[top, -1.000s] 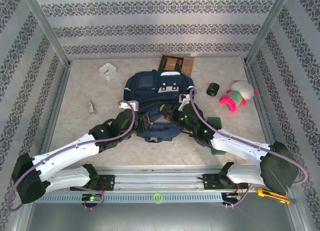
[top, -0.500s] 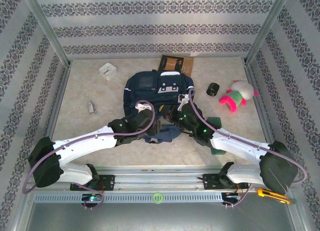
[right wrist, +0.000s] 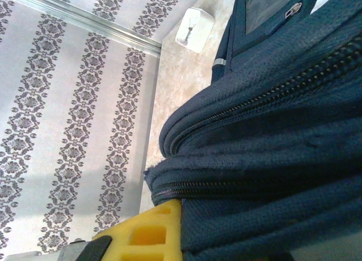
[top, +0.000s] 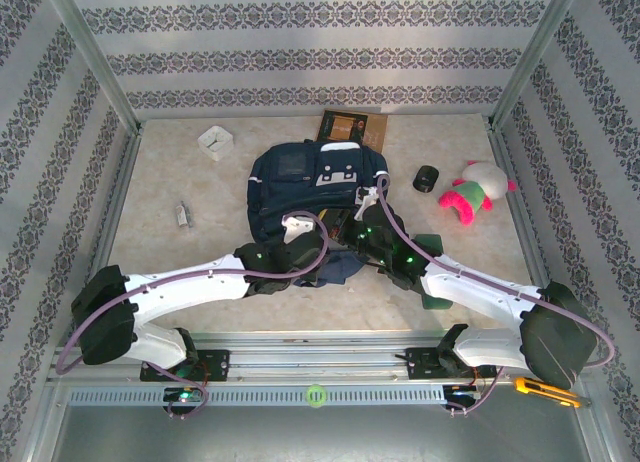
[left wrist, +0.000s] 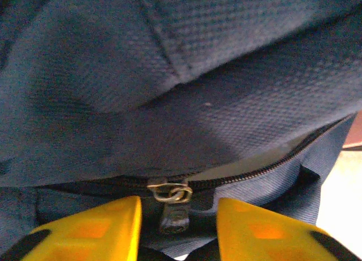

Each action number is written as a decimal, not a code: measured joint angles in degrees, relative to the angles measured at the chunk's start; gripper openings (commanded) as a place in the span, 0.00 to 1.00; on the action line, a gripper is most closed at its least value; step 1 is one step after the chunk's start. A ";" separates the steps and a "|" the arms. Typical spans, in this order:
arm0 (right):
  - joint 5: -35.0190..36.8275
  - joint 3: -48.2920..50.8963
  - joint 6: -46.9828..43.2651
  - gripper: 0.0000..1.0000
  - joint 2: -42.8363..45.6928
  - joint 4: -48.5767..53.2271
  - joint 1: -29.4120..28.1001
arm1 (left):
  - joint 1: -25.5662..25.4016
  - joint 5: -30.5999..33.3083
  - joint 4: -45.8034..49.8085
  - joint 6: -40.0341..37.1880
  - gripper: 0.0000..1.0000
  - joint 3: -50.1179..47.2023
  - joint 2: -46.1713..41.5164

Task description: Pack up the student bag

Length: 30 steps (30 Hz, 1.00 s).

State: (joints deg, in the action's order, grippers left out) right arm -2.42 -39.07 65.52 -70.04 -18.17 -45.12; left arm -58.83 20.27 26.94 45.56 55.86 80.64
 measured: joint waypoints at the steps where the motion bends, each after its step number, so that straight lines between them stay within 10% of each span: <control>1: 0.00 -0.24 -0.15 0.00 0.00 0.07 0.00 | -0.07 0.83 0.02 0.20 0.32 0.00 0.00; 12: 0.02 -0.59 -1.14 0.00 0.02 0.02 -0.11 | -0.02 2.56 -6.71 3.61 0.00 -5.70 -5.60; 30: 0.02 -1.66 -4.92 0.00 1.95 3.37 -0.87 | 4.26 -3.15 -15.02 7.50 0.00 -15.28 -18.18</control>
State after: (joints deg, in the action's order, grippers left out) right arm -2.39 -40.73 60.60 -68.10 -14.81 -46.00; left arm -54.57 17.12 11.92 53.06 40.58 62.46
